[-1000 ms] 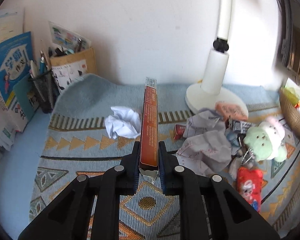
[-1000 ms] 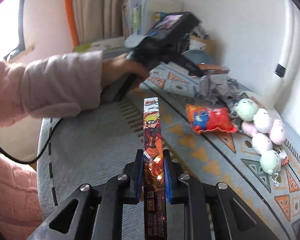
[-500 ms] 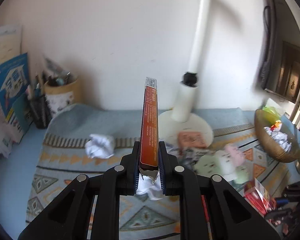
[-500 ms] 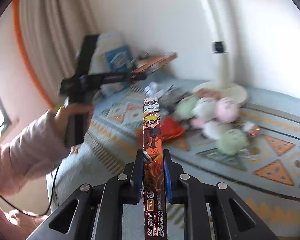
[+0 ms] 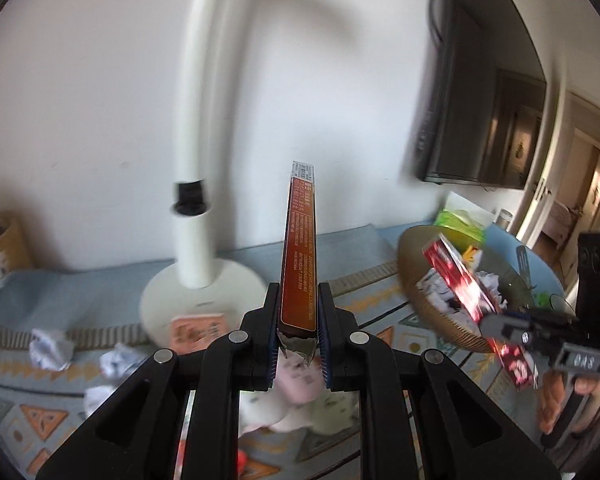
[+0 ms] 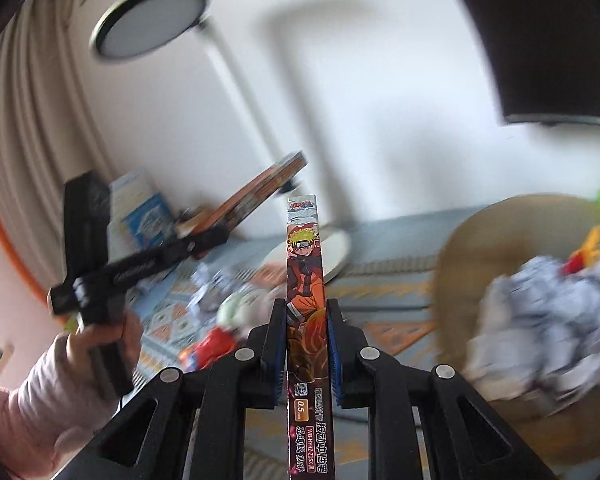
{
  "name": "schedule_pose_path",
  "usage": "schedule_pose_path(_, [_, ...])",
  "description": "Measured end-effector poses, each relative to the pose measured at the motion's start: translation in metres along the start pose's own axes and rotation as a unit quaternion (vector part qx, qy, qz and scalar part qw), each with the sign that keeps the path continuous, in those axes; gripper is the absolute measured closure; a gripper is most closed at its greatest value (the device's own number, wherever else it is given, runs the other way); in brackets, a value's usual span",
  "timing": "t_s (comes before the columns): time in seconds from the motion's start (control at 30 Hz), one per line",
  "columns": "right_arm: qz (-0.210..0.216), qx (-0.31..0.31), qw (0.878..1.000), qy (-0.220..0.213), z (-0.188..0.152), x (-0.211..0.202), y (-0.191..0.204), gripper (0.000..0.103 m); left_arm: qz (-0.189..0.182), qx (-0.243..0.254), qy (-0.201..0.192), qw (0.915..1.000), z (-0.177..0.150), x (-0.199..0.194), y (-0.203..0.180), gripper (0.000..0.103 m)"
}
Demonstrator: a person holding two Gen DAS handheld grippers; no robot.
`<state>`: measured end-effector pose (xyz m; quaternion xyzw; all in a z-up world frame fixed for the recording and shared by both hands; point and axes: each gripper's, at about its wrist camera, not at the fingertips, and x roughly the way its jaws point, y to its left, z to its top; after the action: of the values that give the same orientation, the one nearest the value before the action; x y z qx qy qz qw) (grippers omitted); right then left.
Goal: Organize objects
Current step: 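Carry both boxes over the gold bowl and open both grippers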
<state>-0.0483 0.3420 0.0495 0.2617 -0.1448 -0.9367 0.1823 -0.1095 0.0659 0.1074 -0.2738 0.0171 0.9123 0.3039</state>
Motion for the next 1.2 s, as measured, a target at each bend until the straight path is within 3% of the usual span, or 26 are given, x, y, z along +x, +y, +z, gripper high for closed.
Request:
schedule_pose_path(0.33, [-0.091,0.049,0.994,-0.037,0.030,-0.036,-0.064,0.086,-0.076,0.050,0.029,0.9954,0.017,0.064,-0.101,0.090])
schedule_pose_path(0.5, [-0.141,0.062,0.988,-0.028,0.037,-0.034,-0.089,0.086,-0.099,0.076,0.053,0.9908,0.014,0.093,-0.139,0.090])
schedule_pose_path(0.9, [-0.185,0.101,0.978,0.007,0.035,-0.028,-0.128,0.085,-0.109,0.072,0.086,0.9878,0.001,0.125,-0.156,0.086])
schedule_pose_path(0.93, [-0.184,0.108,0.977,0.012,0.035,-0.026,-0.130,0.077,-0.111,0.071,0.088,0.9874,0.001,0.127,-0.156,0.073])
schedule_pose_path(0.97, [-0.185,0.114,0.976,0.017,0.035,-0.025,-0.133,0.059,-0.113,0.069,0.092,0.9869,0.000,0.128,-0.155,0.066])
schedule_pose_path(1.0, [-0.187,0.118,0.975,0.021,0.035,-0.024,-0.134,0.046,-0.118,0.065,0.096,0.9862,-0.002,0.130,-0.156,0.052])
schedule_pose_path(1.03, [-0.186,0.117,0.975,0.023,0.036,-0.022,-0.134,0.020,-0.123,0.060,0.101,0.9855,-0.003,0.131,-0.155,0.034])
schedule_pose_path(1.07, [-0.186,0.116,0.975,0.024,0.036,-0.022,-0.134,0.000,-0.130,0.052,0.105,0.9846,-0.004,0.131,-0.153,0.025])
schedule_pose_path(1.1, [-0.185,0.115,0.976,0.019,0.036,-0.023,-0.131,0.000,-0.139,0.043,0.111,0.9832,-0.004,0.133,-0.151,0.012])
schedule_pose_path(1.13, [-0.185,0.112,0.976,0.014,0.036,-0.024,-0.129,0.000,-0.153,0.027,0.120,0.9806,-0.005,0.135,-0.148,0.005])
schedule_pose_path(1.2, [-0.186,0.109,0.976,0.007,0.037,-0.027,-0.124,0.000,-0.175,0.000,0.133,0.9756,-0.004,0.136,-0.143,0.005])
